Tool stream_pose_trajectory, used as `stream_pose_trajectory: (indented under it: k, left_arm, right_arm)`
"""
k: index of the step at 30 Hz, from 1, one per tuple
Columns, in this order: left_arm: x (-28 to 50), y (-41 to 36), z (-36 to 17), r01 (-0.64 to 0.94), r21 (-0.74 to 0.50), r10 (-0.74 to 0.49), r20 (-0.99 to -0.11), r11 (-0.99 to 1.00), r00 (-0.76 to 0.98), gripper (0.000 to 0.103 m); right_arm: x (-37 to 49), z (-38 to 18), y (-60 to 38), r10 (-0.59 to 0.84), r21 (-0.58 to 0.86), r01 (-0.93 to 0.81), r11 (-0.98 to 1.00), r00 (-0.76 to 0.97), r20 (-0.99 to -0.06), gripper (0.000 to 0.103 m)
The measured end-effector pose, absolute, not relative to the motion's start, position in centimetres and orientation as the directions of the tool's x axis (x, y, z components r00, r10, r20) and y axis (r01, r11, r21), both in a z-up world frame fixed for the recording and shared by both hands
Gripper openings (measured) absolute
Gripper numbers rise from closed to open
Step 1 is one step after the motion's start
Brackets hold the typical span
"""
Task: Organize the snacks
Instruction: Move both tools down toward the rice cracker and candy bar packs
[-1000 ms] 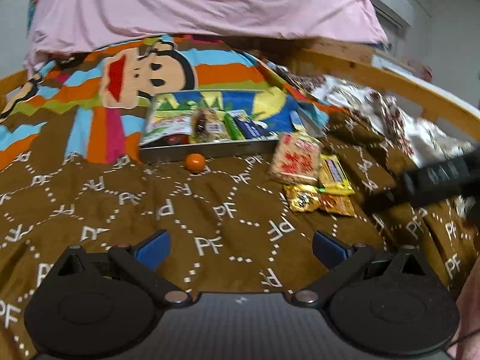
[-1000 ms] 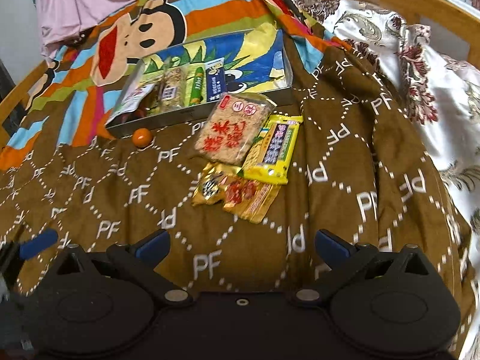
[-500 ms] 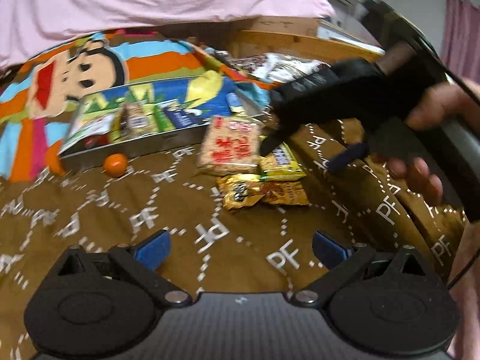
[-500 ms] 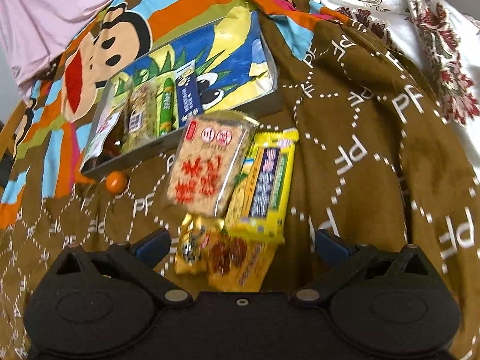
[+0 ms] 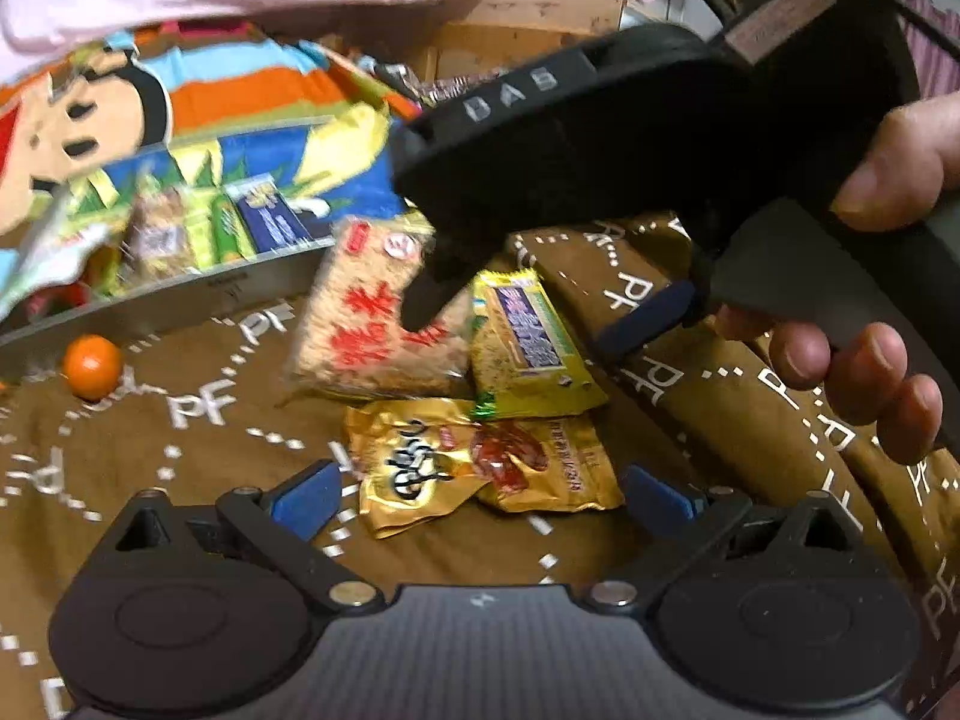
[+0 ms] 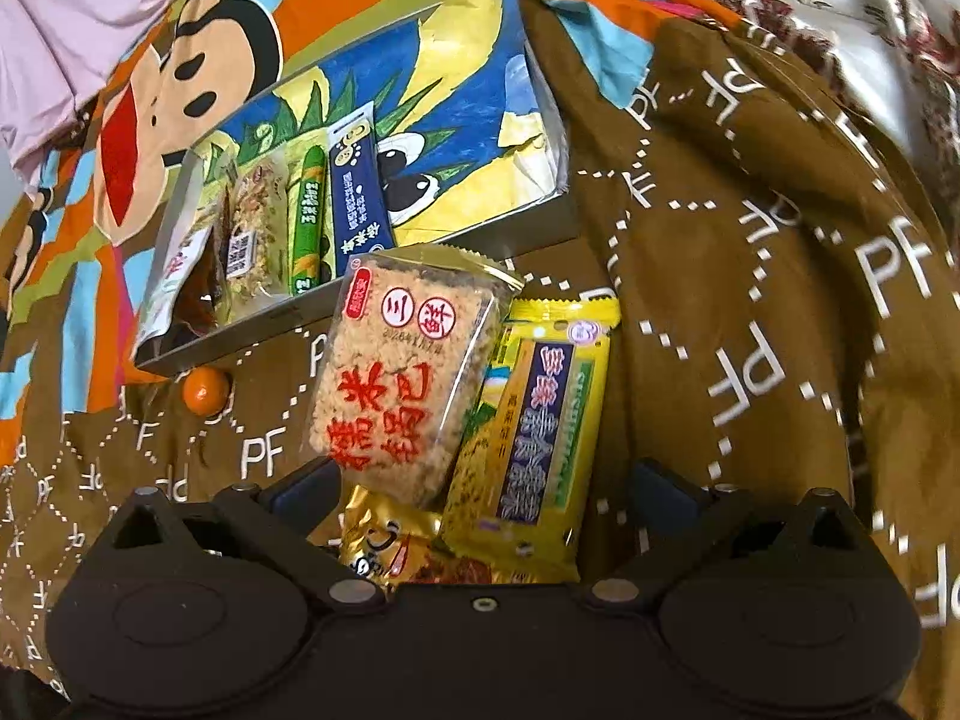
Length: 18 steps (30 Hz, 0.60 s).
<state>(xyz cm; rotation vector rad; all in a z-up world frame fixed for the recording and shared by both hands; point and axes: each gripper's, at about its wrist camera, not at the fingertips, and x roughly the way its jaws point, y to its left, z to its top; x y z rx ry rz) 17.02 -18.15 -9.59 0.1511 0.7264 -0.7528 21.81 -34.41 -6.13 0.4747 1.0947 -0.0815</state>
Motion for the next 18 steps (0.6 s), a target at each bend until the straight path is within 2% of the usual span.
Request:
stream_pose_trajectory:
  k: [5, 11, 14, 17, 18]
  left_arm:
    - [17.2, -19.1, -10.2, 0.676, -0.071, -0.542, -0.662, 0.733, 0.518, 0.103]
    - [17.8, -19.3, -10.5, 0.68, -0.077, -0.547, -0.663, 0.729, 0.511, 0.103]
    - [17.7, -19.0, -10.7, 0.688, -0.072, -0.553, -0.658, 0.722, 0.511, 0.103]
    - [17.5, -18.8, -10.7, 0.694, -0.062, -0.553, -0.656, 0.717, 0.513, 0.103]
    - [17.5, -18.7, -10.7, 0.696, -0.062, -0.554, -0.657, 0.716, 0.512, 0.103]
  right_arm:
    - [22.5, -6.7, -34.6, 0.159, 0.304, 0.278, 0.911, 0.445, -0.881, 0.102]
    - [22.2, -6.6, -33.6, 0.094, 0.216, 0.241, 0.946, 0.433, -0.897, 0.101]
    - [22.0, -6.8, -33.5, 0.056, 0.17, 0.237, 0.956, 0.425, -0.904, 0.094]
    - [21.7, -6.9, -34.0, 0.064, 0.186, 0.244, 0.952, 0.435, -0.898, 0.088]
    - [21.6, -6.8, -34.1, 0.06, 0.183, 0.244, 0.952, 0.438, -0.897, 0.083]
